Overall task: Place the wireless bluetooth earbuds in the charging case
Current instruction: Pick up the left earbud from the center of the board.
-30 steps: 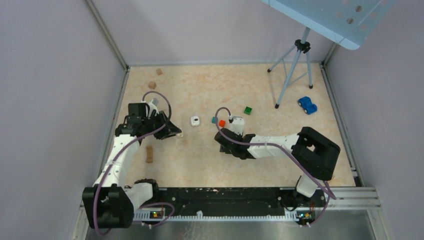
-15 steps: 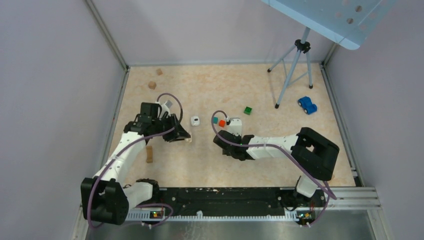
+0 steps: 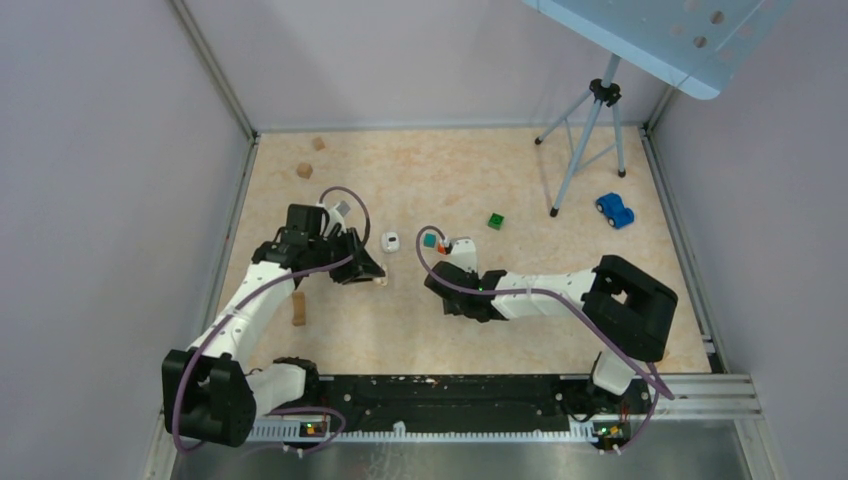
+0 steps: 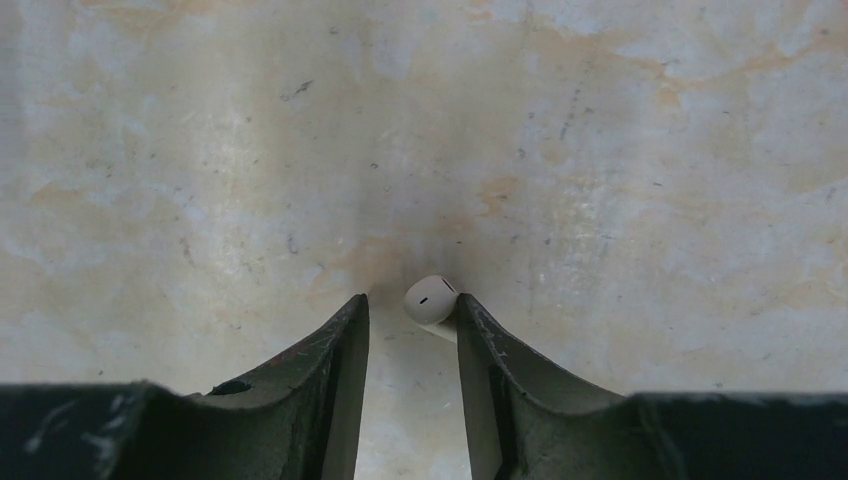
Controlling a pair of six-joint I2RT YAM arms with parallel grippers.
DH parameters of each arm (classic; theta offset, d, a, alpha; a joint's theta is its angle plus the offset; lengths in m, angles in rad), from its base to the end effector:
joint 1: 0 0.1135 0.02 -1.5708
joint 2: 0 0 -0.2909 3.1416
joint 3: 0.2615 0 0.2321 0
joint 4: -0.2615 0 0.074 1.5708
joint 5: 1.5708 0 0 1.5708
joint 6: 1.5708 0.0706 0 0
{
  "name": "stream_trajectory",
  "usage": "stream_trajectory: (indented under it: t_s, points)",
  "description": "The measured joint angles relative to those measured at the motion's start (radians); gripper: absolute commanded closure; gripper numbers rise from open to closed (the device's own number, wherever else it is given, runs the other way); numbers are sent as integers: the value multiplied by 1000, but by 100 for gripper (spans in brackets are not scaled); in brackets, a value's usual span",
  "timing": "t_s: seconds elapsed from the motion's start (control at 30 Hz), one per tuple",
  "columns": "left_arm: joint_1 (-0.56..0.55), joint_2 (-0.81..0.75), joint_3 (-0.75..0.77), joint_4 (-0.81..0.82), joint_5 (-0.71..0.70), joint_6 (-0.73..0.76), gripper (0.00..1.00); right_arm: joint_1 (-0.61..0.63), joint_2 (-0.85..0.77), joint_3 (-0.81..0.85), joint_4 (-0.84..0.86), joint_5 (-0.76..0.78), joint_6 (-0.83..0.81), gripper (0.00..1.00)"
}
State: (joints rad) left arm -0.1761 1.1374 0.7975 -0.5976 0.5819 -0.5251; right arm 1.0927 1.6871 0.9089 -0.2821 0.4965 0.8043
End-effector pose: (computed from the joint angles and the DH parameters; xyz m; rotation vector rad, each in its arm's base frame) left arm 0.1979 -0.0746 0.2521 -0.1973 2.5681 -1.0094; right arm 0.1780 0.2705 0.1690 -0.1914 2.4441 0.1572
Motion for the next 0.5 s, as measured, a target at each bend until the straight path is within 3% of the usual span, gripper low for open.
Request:
stream_trajectory:
  t_s: [0.5]
  points:
    - [-29,0,-4,8,-4,-11,100,0,-16,20,-29,-156,-73,62]
